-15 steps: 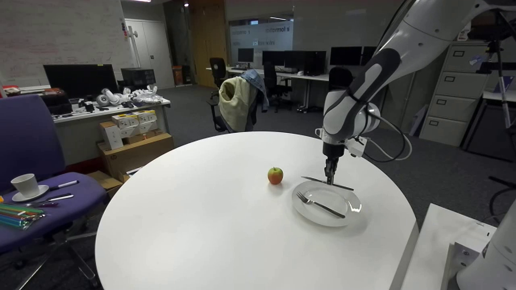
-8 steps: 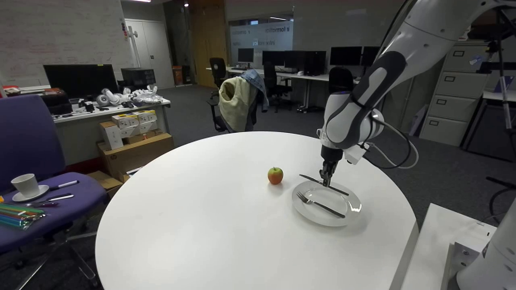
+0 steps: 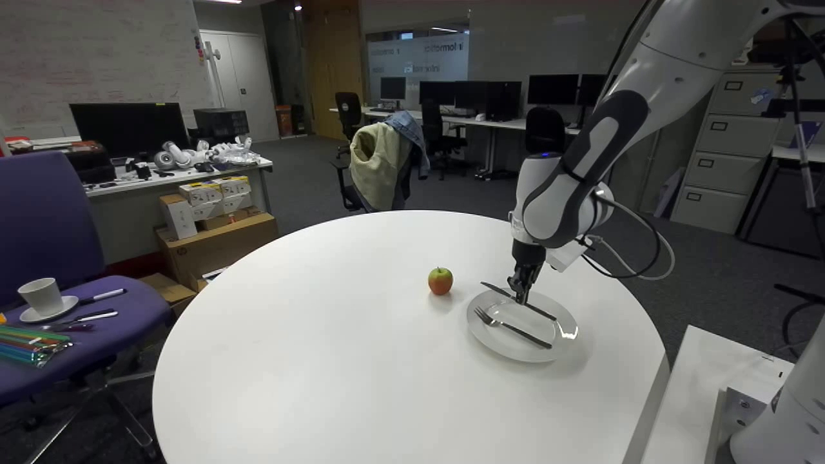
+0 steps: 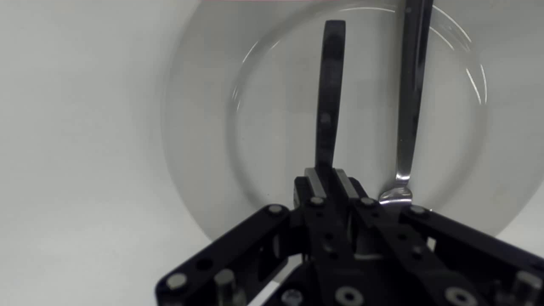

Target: Pick up the knife and place it next to the folk on the plate

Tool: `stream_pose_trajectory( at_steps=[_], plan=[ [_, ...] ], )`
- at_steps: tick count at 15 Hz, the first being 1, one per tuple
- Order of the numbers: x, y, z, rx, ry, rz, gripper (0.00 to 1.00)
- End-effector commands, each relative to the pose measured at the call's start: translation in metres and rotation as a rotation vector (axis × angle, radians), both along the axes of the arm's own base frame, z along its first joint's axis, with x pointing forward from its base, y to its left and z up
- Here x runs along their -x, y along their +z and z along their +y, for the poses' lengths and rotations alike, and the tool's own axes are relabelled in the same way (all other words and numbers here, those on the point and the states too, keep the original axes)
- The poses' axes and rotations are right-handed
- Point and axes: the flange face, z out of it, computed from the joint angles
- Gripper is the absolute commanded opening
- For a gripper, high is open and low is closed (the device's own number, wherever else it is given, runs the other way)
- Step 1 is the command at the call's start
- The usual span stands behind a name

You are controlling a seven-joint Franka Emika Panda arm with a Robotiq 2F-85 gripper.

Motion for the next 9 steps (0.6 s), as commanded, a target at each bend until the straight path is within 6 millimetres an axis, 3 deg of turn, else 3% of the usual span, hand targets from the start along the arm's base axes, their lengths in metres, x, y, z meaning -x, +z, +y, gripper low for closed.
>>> stream_pose_trajectory(
  at_steps=[1,9],
  plan=[
    [0.006,-0.003,-0.003,0.012,-0.01,0.008,0.02],
    [0.006,-0.015,-0.001,0.011,0.02,0.035,0.02]
  ],
)
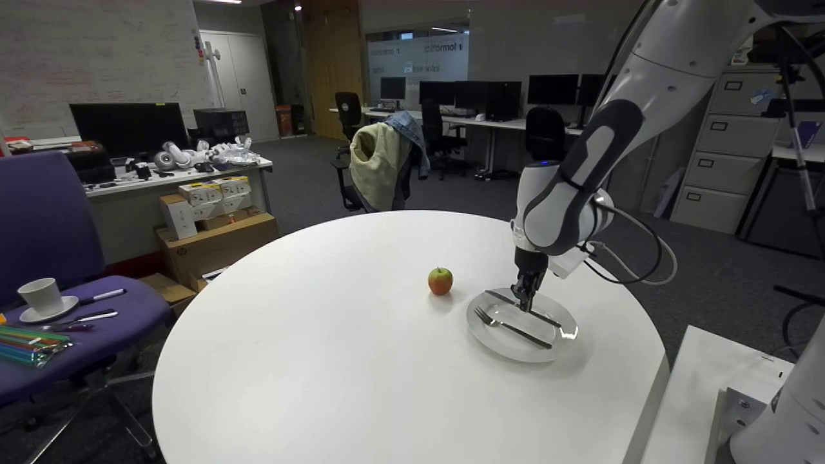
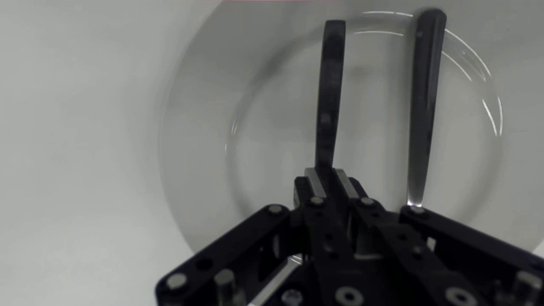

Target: Pick up the knife and place it next to the folk on the plate

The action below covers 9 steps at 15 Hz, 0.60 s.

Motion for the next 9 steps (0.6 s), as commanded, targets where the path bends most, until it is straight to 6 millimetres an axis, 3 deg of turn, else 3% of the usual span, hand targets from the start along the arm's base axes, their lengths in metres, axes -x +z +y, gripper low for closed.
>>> stream_pose_trajectory(
  at_steps=[1,9],
  plan=[
    [0.0,0.0,0.002,0.011,0.03,0.001,0.02],
    [0.002,-0.013,0.012,0.018,0.087,0.02,0.02]
  ],
)
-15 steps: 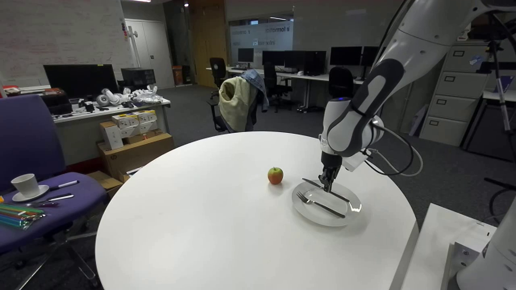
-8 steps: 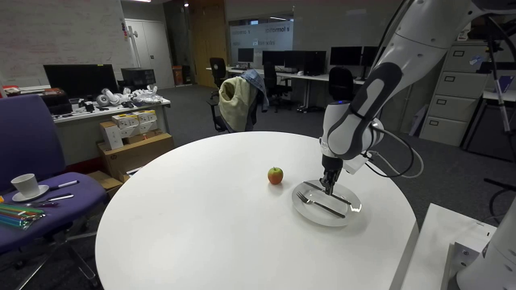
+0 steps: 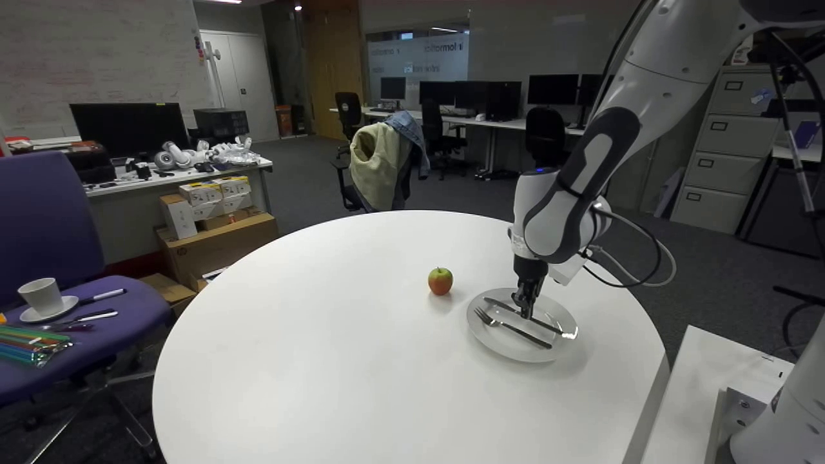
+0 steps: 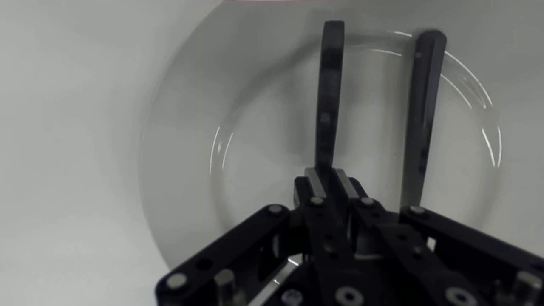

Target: Pick up the knife and place it next to the folk on the plate

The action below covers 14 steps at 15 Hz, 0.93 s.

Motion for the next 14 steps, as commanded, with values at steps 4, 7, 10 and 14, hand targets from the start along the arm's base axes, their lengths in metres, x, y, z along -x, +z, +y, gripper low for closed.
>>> stream_pose_trajectory(
  at_steps=[4,7,10,14],
  plan=[
    [-0.0016,-0.0038,0.0054,0.012,0.056,-0.006,0.02],
    [-0.0014,-0.0051,0.0053,0.013,0.061,-0.005,0.02],
    [-0.0017,-0.0051,0.0053,0.012,0.06,-0.005,0.02],
    [-0.0004,-0.0065,0.0045,0.011,0.06,-0.001,0.5]
  ],
)
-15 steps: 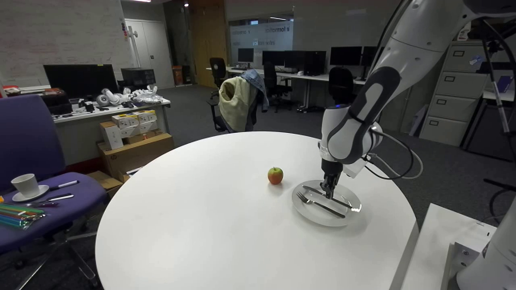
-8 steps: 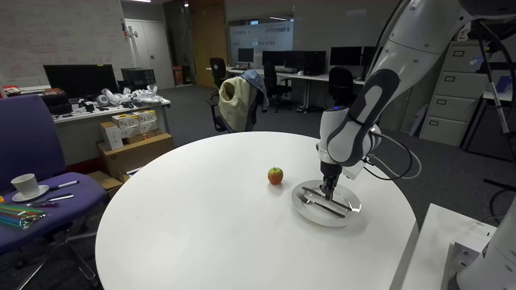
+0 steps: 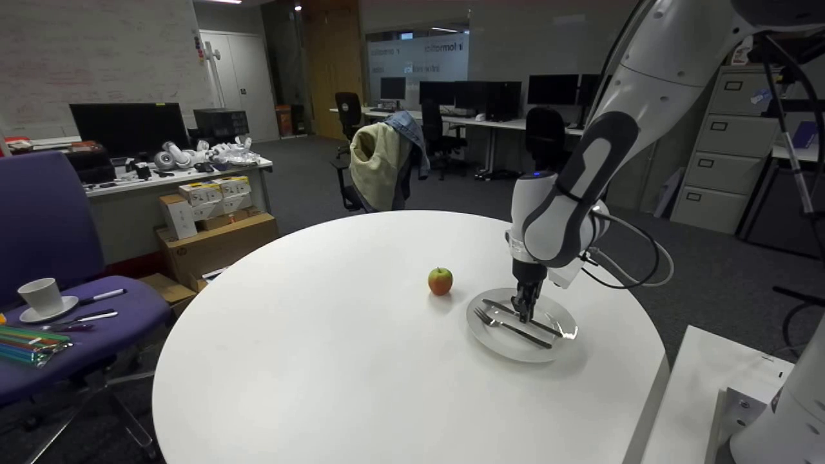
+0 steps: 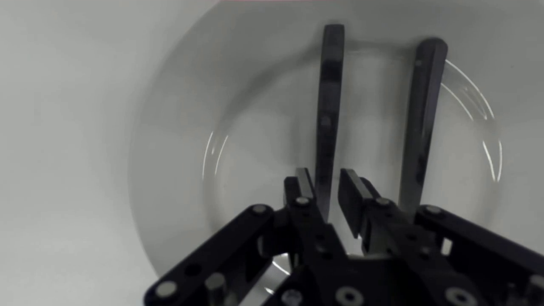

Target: Pick up the knife and place it next to the folk on the plate

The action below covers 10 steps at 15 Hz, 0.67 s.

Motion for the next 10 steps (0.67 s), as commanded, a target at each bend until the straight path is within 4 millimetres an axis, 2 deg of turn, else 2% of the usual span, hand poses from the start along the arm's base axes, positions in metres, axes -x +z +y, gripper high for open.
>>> stream_pose_trajectory(
  at_steps=[1,3,7,10],
  plan=[
    [0.0,0.0,-0.001,0.005,0.025,-0.013,0.59],
    [0.002,0.007,-0.003,0.007,0.026,-0.025,0.72],
    [0.008,0.036,-0.015,0.031,0.035,-0.068,0.99],
    [0.009,0.055,-0.02,0.04,0.039,-0.095,1.0]
  ],
)
